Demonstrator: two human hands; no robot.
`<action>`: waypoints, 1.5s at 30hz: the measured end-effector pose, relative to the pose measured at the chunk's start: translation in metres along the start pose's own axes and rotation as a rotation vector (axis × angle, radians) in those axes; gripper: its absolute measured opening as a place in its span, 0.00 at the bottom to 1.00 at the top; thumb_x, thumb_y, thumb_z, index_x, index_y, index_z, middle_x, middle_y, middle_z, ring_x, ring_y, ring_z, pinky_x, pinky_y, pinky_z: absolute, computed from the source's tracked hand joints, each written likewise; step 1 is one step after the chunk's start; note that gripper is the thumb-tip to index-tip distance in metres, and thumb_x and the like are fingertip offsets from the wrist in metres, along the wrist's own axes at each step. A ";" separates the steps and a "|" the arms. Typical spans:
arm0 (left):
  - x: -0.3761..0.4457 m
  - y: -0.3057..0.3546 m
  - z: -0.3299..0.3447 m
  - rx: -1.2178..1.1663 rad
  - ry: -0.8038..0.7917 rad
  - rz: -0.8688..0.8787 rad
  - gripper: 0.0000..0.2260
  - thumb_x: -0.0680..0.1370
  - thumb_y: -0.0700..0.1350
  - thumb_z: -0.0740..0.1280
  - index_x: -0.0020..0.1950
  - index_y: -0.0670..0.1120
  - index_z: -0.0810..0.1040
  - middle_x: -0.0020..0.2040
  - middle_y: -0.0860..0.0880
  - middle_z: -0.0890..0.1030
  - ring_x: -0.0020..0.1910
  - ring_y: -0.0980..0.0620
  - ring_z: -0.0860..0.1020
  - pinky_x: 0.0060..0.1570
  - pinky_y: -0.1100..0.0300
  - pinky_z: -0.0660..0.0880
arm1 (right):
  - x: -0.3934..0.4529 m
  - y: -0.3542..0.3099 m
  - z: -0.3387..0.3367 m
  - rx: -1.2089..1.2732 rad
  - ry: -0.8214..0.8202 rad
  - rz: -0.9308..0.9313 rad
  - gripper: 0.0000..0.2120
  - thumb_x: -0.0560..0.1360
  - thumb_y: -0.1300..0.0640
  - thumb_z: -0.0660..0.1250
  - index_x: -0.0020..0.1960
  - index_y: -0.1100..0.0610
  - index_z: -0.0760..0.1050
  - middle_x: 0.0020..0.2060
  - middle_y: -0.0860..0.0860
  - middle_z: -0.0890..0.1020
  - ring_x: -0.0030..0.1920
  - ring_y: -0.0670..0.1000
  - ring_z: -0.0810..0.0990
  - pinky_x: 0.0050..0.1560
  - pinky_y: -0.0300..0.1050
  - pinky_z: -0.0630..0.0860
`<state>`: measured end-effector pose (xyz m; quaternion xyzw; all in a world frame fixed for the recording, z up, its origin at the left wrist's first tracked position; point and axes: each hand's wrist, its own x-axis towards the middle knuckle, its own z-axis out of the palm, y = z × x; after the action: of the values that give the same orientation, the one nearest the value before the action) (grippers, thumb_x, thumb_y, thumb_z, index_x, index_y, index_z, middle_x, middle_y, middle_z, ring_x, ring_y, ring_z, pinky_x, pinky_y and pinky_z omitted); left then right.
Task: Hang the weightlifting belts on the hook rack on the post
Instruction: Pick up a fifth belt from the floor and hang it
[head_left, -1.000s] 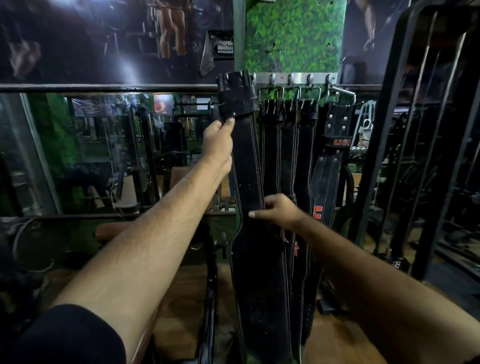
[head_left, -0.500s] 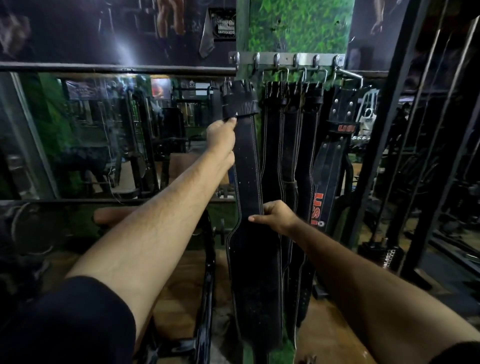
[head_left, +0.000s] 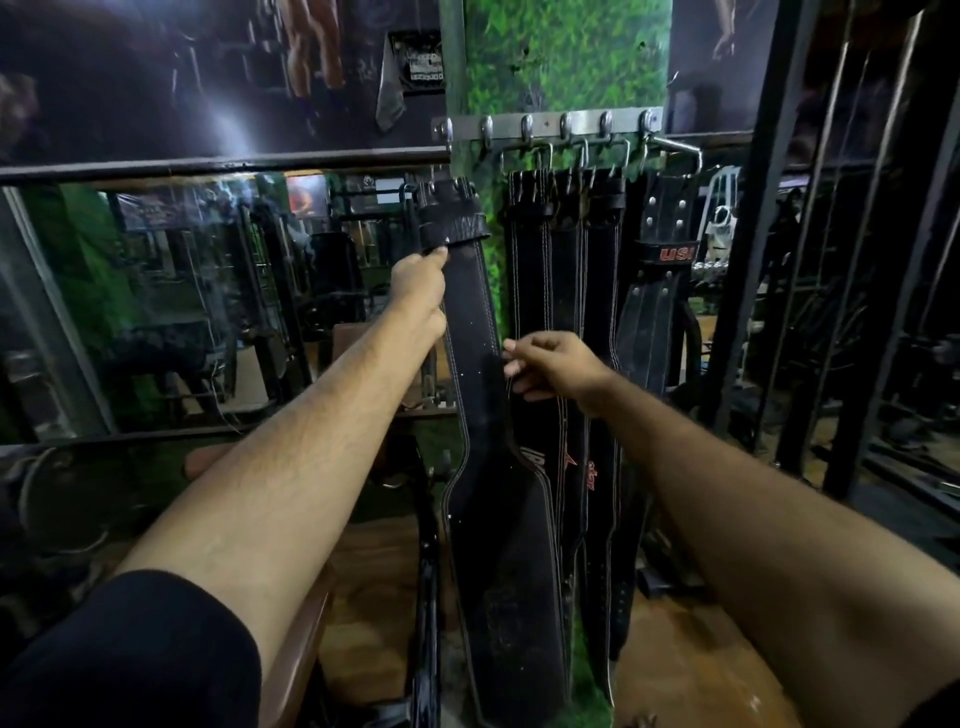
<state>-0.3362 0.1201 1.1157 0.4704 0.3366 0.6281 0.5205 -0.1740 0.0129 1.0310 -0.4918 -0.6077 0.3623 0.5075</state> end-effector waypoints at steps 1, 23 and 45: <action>-0.002 0.001 0.003 0.013 -0.006 -0.003 0.03 0.80 0.44 0.68 0.49 0.45 0.79 0.55 0.41 0.84 0.56 0.42 0.82 0.61 0.46 0.79 | 0.003 -0.009 -0.002 0.014 0.012 -0.023 0.18 0.80 0.50 0.68 0.59 0.66 0.78 0.42 0.54 0.82 0.34 0.46 0.81 0.36 0.42 0.78; -0.016 -0.022 0.049 0.346 -0.119 0.341 0.17 0.80 0.35 0.64 0.68 0.44 0.71 0.51 0.48 0.83 0.46 0.56 0.83 0.43 0.62 0.79 | 0.098 -0.082 -0.058 0.207 0.173 -0.286 0.05 0.79 0.58 0.69 0.53 0.59 0.79 0.46 0.55 0.85 0.44 0.52 0.85 0.44 0.48 0.84; 0.052 -0.001 0.062 0.066 -0.051 0.367 0.08 0.81 0.51 0.62 0.57 0.51 0.75 0.54 0.48 0.80 0.53 0.50 0.80 0.55 0.52 0.79 | 0.150 -0.094 -0.036 0.031 0.299 -0.488 0.07 0.78 0.59 0.70 0.55 0.59 0.77 0.43 0.50 0.84 0.40 0.45 0.84 0.40 0.41 0.81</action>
<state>-0.2786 0.1671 1.1479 0.5563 0.2521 0.6891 0.3900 -0.1608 0.1312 1.1668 -0.3713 -0.6207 0.1623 0.6712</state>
